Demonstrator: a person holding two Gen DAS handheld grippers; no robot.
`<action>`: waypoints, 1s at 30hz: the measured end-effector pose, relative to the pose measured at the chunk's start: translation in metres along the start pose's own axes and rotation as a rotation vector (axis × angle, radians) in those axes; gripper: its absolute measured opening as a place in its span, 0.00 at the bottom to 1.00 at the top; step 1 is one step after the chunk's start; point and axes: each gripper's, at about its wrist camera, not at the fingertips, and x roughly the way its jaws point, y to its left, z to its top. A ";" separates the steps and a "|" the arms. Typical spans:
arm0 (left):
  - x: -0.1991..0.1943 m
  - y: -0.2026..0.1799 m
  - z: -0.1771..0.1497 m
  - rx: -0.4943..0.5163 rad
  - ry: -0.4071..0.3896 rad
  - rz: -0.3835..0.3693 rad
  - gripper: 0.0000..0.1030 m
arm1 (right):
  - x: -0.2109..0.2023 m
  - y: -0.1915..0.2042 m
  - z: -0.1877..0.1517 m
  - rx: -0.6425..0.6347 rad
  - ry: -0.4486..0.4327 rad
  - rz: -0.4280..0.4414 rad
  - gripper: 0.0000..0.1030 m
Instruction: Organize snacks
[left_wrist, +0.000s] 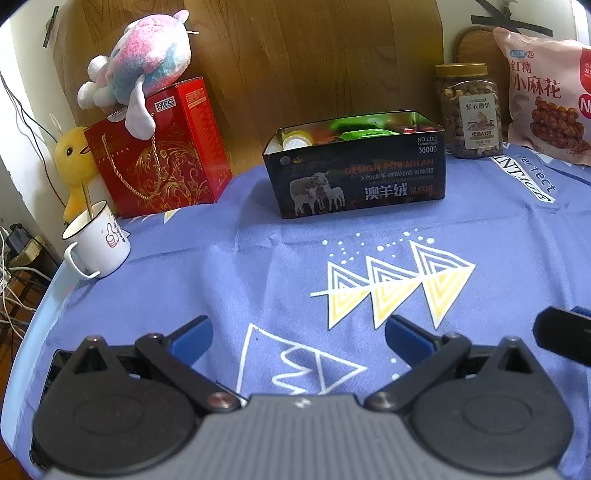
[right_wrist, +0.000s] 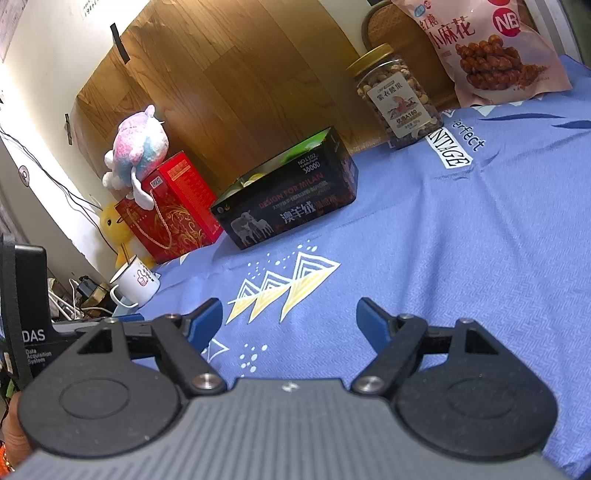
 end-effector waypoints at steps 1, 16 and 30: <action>0.000 0.000 0.000 0.000 0.000 -0.001 1.00 | 0.000 0.000 0.000 0.000 0.000 0.000 0.79; -0.001 -0.001 0.000 0.001 0.004 -0.018 1.00 | 0.000 0.000 0.000 0.000 -0.001 0.000 0.79; -0.001 -0.001 0.000 0.001 -0.002 -0.022 1.00 | -0.001 0.000 0.000 -0.001 -0.001 -0.001 0.79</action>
